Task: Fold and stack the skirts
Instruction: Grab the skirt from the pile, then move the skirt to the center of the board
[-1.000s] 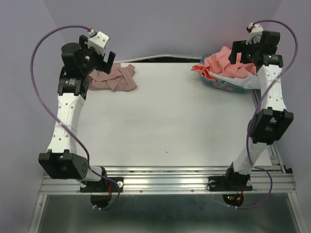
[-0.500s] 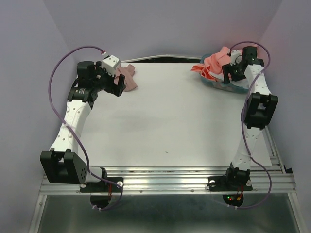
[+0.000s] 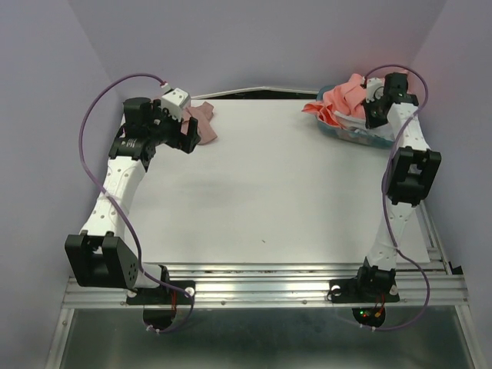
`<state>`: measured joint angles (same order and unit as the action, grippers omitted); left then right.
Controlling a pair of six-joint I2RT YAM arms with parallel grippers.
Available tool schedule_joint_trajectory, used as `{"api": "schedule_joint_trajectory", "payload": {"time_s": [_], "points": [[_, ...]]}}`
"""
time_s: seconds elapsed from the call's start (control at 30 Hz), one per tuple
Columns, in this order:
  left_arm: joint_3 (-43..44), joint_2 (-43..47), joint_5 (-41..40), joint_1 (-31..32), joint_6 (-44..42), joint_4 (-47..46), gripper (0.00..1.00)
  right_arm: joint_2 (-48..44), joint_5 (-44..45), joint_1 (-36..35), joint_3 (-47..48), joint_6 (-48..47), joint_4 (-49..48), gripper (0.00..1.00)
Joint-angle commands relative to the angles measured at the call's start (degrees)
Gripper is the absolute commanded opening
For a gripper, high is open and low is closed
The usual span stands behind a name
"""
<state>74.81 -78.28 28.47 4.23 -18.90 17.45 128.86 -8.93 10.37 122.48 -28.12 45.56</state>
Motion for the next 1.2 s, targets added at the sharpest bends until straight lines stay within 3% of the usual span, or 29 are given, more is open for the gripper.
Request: {"api": "schedule_joint_trajectory", "payload": {"time_s": [0.0,0.27,0.47,0.67,0.8,1.03,1.17], "points": [[0.78,0.50,1.24,0.08,1.32,-1.54,0.98,-8.79,0.49,-0.18,0.92,0.17,-3.37,0.01],[0.78,2.16,1.06,0.08,2.02,-1.90,0.99,-16.70,0.67,1.58,7.52,6.40,-10.48,0.01],[1.92,3.13,0.54,-0.01,1.84,-1.37,0.99,-22.85,-5.47,1.58,9.88,9.66,-14.71,0.01],[4.73,2.52,0.36,-0.10,4.21,-1.19,0.99,-28.04,-19.61,1.58,9.54,17.81,-17.70,0.01],[5.26,2.70,0.88,-0.27,6.76,-2.59,0.99,-29.80,-34.44,0.80,8.31,27.05,-20.94,0.01],[5.18,2.43,1.42,-0.89,6.77,-1.63,0.99,-33.58,-41.78,-13.25,-9.42,24.08,-17.96,0.01],[3.51,2.78,1.15,-0.98,4.75,-0.67,0.99,-36.57,-41.43,-21.69,-29.59,20.84,-18.93,0.02]]}}
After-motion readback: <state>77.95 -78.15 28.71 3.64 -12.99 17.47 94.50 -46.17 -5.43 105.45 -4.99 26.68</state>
